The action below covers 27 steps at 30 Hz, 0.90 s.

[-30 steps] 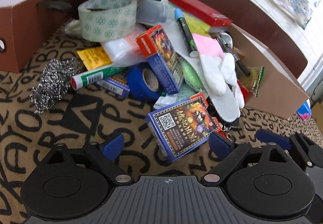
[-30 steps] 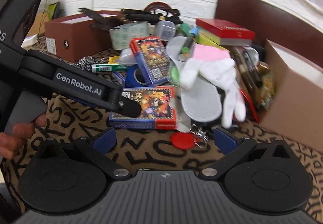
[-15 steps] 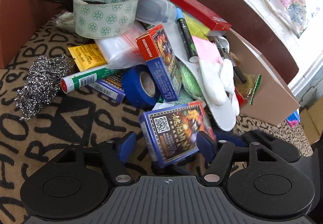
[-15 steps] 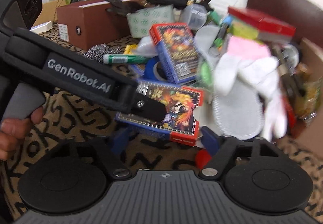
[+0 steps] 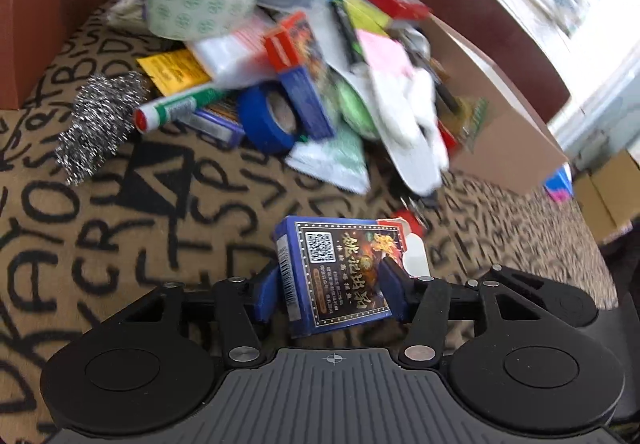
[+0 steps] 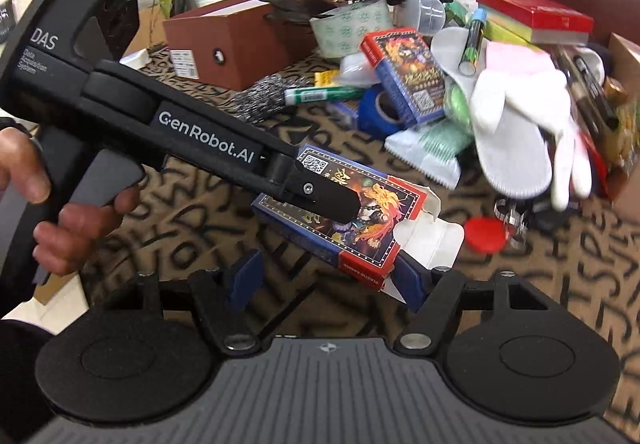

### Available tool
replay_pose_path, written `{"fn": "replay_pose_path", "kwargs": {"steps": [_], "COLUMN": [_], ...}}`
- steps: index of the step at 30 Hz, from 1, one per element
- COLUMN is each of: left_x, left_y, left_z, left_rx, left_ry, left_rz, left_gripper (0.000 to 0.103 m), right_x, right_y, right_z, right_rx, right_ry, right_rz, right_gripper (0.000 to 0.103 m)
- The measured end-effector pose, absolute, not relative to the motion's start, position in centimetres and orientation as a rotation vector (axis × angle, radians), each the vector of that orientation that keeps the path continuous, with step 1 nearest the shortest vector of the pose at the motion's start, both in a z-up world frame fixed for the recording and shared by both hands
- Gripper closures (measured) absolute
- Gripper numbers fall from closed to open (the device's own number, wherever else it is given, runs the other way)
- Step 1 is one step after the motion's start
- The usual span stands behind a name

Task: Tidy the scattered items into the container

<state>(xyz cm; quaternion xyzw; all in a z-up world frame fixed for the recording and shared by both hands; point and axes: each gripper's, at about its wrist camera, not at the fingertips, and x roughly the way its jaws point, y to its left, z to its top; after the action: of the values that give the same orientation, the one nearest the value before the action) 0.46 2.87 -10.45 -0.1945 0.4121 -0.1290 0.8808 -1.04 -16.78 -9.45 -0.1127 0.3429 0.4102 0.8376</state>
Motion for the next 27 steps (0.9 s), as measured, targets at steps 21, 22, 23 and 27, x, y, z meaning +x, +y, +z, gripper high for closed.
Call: {"fn": "replay_pose_path", "kwargs": {"steps": [21,22,23,27], "left_x": [0.4,0.4,0.4,0.4], "left_y": [2.5,2.3,2.2,2.3], "left_z": [-10.5,-10.5,-10.5,-10.6], "left_rx": [-0.360,-0.353,-0.344,-0.339], "left_ry": [0.875,0.876,0.874,0.873], "left_rz": [-0.250,-0.252,-0.250,-0.252], "left_gripper": [0.034,0.034,0.034,0.034], "right_x": [0.1,0.1,0.0,-0.3], "right_y": [-18.4,-18.3,-18.1,-17.9], "right_z": [-10.4,-10.3,-10.2,-10.1], "right_rx": [-0.230,-0.229,-0.233,-0.253], "right_ry": [0.720,0.717,0.711,0.683], "right_rz": [0.780,0.791,0.794,0.797], "right_gripper": [0.031,0.033,0.035,0.039]}}
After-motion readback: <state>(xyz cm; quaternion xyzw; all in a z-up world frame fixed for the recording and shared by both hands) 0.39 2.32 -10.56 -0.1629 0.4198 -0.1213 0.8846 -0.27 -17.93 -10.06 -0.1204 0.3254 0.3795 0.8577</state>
